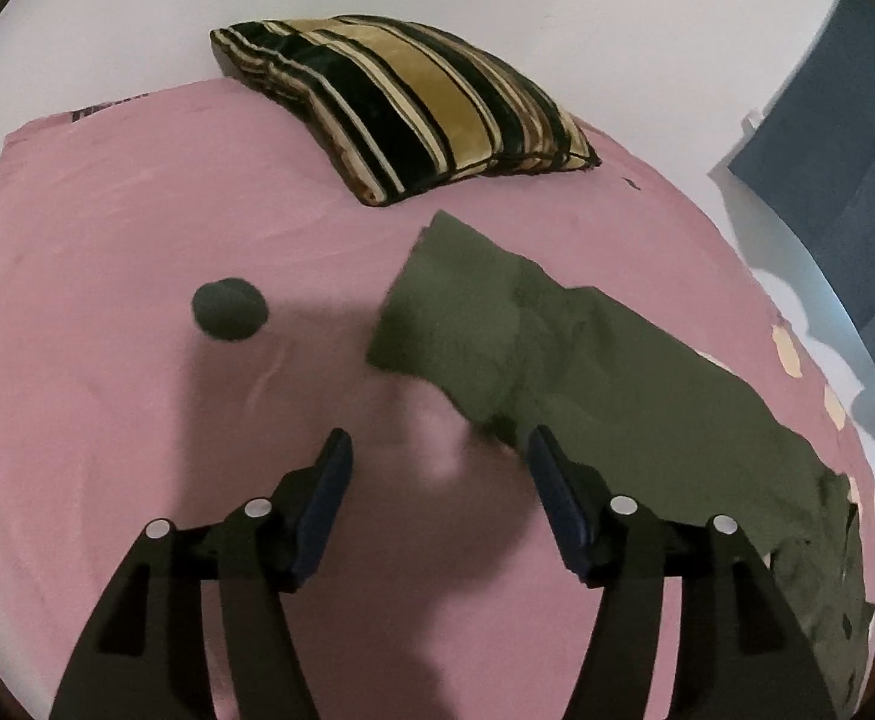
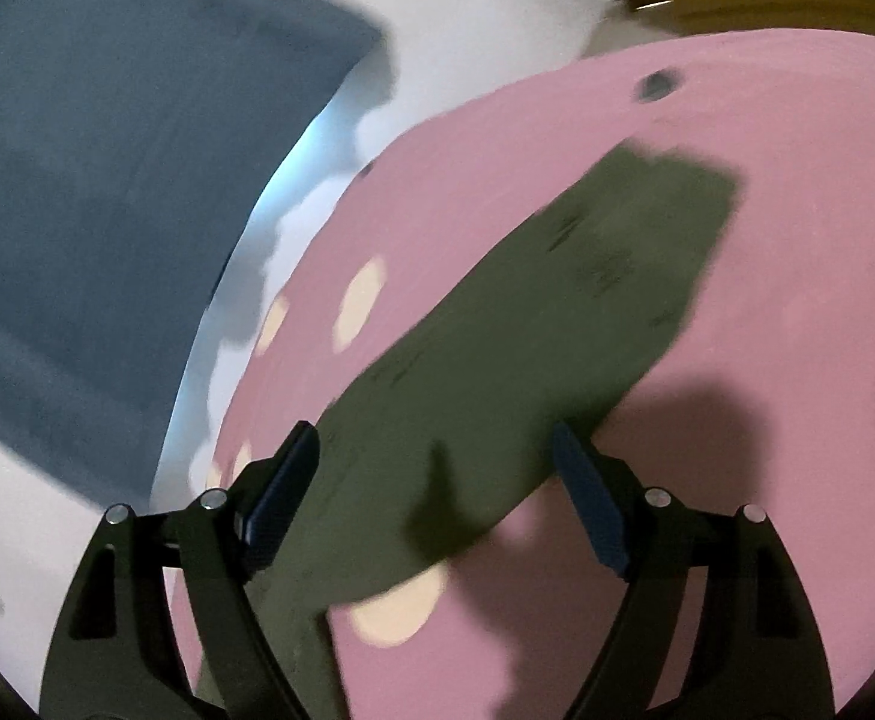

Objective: Fold small clothes

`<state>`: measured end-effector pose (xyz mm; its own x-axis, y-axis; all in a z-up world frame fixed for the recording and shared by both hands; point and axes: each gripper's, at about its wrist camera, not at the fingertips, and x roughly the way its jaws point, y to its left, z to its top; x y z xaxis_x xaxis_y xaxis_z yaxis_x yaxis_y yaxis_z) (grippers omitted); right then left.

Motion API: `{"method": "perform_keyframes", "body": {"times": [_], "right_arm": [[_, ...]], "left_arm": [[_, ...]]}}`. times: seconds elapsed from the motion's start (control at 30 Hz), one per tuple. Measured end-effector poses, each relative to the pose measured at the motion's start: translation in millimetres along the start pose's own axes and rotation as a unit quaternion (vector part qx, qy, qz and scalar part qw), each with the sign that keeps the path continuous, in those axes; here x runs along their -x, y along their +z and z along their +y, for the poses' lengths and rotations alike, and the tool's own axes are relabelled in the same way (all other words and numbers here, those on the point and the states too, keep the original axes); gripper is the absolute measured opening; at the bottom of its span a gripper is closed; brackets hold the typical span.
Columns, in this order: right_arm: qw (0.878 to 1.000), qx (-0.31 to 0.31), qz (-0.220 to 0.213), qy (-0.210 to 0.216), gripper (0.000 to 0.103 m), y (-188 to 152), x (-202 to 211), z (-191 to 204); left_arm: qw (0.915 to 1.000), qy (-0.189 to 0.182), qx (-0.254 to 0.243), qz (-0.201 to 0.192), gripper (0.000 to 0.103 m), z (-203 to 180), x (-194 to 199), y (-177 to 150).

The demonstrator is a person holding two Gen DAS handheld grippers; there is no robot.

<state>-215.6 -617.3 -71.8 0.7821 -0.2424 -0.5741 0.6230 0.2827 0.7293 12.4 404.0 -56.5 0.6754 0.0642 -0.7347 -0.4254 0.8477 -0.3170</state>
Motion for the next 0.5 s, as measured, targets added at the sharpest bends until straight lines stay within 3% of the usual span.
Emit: {"method": "perform_keyframes", "body": {"times": [0.2, 0.33, 0.5], "right_arm": [[0.992, -0.092, -0.072, -0.038, 0.08, 33.4, 21.1, -57.6], [0.992, -0.111, -0.056, -0.026, 0.08, 42.2, 9.8, -72.8], [0.994, -0.093, -0.041, -0.034, 0.08, 54.5, -13.1, -65.7]], "left_arm": [[0.9994, -0.025, -0.023, -0.009, 0.061, -28.8, 19.1, -17.3], [0.9976, -0.045, -0.05, -0.015, 0.068, -61.1, 26.1, -23.8], [0.9943, -0.073, -0.077, -0.009, 0.069, -97.7, 23.3, -29.6]]}}
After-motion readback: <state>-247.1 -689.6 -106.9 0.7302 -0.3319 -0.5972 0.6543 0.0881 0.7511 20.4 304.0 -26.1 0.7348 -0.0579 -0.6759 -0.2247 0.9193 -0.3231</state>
